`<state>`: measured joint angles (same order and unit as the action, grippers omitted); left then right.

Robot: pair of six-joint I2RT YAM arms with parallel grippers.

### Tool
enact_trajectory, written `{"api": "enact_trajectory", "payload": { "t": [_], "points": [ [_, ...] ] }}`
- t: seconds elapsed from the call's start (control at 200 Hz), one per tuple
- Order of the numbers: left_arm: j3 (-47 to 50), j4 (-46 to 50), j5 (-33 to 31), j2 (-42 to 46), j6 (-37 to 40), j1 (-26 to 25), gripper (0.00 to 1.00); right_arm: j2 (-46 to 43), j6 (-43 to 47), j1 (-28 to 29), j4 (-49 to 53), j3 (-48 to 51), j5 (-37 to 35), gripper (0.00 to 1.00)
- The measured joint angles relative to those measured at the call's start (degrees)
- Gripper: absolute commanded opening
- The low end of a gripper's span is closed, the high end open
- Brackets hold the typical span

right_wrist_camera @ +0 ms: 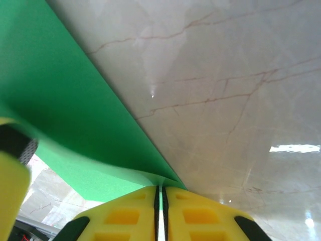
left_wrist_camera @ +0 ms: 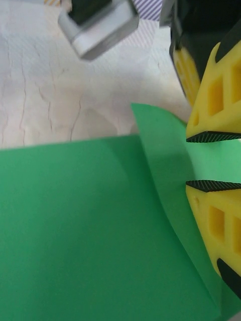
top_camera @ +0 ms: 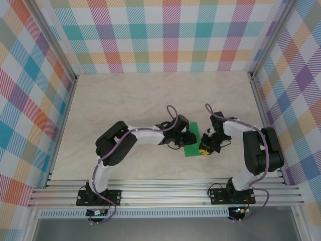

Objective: Fold a paper plane with a square sheet of paper (pick it up from the middle)
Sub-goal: Fold the triangle a second time at the center of the table.

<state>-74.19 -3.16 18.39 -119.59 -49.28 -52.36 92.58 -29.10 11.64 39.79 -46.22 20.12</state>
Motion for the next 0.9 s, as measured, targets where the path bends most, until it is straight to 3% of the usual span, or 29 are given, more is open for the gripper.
{"api": "enact_trajectory", "payload": {
  "t": [0.36,0.9],
  "points": [
    [-0.76,-0.02,-1.36,-1.16,0.04,0.00,0.29,-1.55,0.02,0.04,0.02,-0.04,-0.20,0.17],
    [-1.73,0.09,-1.77,-1.86,0.02,0.00,0.27,-15.13,0.96,0.04,1.49,0.48,0.26,0.28]
  ]
}}
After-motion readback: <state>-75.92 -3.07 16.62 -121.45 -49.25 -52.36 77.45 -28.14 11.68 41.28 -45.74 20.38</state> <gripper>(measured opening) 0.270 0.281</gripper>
